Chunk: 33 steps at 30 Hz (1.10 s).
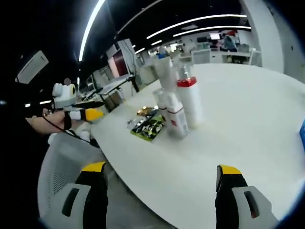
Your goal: Arrange the skincare products in the storage area until every visible bottle or jar stands upright without overlapping.
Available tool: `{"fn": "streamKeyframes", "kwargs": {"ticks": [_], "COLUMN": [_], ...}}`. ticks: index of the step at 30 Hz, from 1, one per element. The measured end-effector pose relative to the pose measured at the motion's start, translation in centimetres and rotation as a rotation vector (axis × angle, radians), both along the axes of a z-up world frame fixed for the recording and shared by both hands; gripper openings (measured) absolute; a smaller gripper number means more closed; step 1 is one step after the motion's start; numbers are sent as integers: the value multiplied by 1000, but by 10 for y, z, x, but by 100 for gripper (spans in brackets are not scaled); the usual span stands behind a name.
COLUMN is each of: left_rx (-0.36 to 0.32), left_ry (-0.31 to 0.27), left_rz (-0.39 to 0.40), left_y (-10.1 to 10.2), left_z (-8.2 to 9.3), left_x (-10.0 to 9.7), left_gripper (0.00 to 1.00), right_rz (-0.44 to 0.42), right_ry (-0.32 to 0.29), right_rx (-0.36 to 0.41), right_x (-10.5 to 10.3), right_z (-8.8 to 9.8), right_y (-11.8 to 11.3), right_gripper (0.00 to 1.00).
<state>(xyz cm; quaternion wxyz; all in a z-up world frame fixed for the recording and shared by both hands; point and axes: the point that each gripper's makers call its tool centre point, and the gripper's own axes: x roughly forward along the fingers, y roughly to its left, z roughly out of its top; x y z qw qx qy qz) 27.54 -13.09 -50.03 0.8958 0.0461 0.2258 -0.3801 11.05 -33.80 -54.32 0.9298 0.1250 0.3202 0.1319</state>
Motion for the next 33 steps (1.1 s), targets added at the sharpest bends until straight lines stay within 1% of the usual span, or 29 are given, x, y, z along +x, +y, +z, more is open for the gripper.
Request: {"fn": "streamKeyframes", "kwargs": {"ticks": [1, 2, 7, 10, 14, 23, 33], "left_rx": [0, 3, -18, -16, -12, 1, 13], "left_ry": [7, 26, 32, 50, 49, 45, 51], "left_rz": [6, 23, 50, 63, 59, 49, 41], "left_y": [2, 6, 10, 12, 11, 11, 10], "left_z": [-1, -5, -3, -6, -4, -6, -8], "left_x": [1, 2, 6, 6, 3, 3, 2], "left_gripper": [99, 99, 99, 99, 99, 98, 97], "right_rz": [2, 3, 8, 9, 10, 17, -6], "right_ry": [0, 1, 7, 11, 10, 15, 6], "right_rx": [0, 3, 3, 5, 1, -2, -1], "right_x": [0, 0, -1, -1, -2, -2, -2], "right_z": [0, 0, -2, -3, -2, -4, -2], "right_y": [0, 0, 1, 2, 3, 3, -1], "right_gripper": [99, 99, 99, 99, 99, 99, 99]}}
